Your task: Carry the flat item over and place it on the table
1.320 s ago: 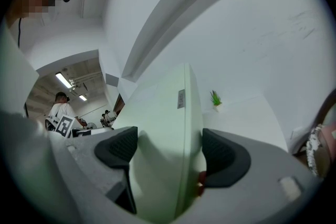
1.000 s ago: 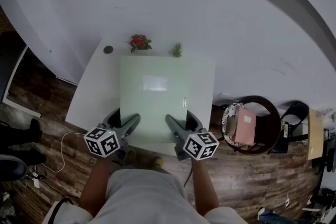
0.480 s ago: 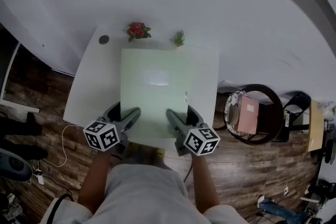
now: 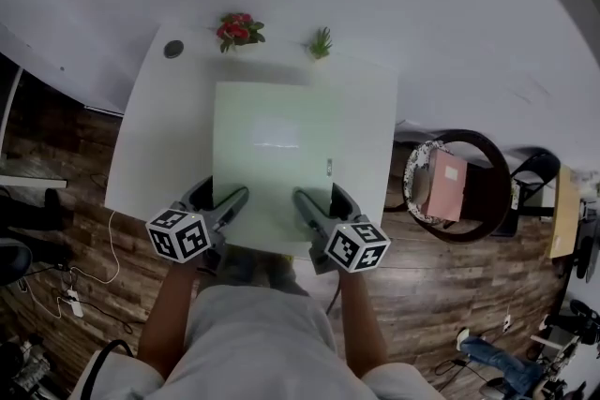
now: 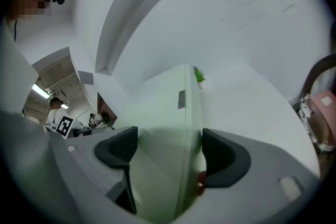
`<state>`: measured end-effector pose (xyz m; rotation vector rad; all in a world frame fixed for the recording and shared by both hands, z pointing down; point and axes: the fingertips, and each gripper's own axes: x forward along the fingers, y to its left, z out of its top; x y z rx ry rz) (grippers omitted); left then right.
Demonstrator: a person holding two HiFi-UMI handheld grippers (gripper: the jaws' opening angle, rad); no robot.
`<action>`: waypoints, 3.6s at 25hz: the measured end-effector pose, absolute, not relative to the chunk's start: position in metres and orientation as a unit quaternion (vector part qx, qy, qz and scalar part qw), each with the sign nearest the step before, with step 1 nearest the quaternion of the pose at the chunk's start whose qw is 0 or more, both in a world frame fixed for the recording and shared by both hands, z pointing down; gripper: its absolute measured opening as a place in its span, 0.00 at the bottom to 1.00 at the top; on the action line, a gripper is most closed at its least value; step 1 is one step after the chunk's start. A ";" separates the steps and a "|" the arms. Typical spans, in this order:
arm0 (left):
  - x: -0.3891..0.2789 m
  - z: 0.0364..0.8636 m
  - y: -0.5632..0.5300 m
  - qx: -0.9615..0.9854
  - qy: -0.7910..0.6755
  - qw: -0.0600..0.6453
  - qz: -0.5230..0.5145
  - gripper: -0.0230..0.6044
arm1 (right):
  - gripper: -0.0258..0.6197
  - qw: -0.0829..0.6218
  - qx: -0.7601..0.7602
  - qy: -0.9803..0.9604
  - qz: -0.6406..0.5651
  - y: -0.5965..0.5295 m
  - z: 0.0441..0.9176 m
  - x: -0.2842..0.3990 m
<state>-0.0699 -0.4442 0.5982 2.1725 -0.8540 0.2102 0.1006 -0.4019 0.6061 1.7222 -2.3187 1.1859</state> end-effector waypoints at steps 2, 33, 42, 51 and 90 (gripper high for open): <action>-0.069 0.608 -0.444 0.850 -0.335 0.397 0.090 0.62 | 0.63 0.014 0.551 -0.737 0.390 -0.401 0.616 0.101; -0.068 0.703 -0.443 0.798 -0.346 0.473 0.139 0.62 | 0.63 0.071 0.552 -0.690 0.463 -0.395 0.702 0.103; -0.069 0.704 -0.443 0.802 -0.352 0.465 0.130 0.62 | 0.63 0.066 0.555 -0.689 0.462 -0.394 0.703 0.103; -0.092 0.682 -0.448 0.803 -0.388 0.442 0.095 0.61 | 0.63 0.052 0.579 -0.694 0.425 -0.387 0.679 0.115; -0.127 0.513 -0.443 0.873 -0.433 0.221 0.037 0.05 | 0.04 -0.011 0.655 -0.714 0.246 -0.364 0.525 0.149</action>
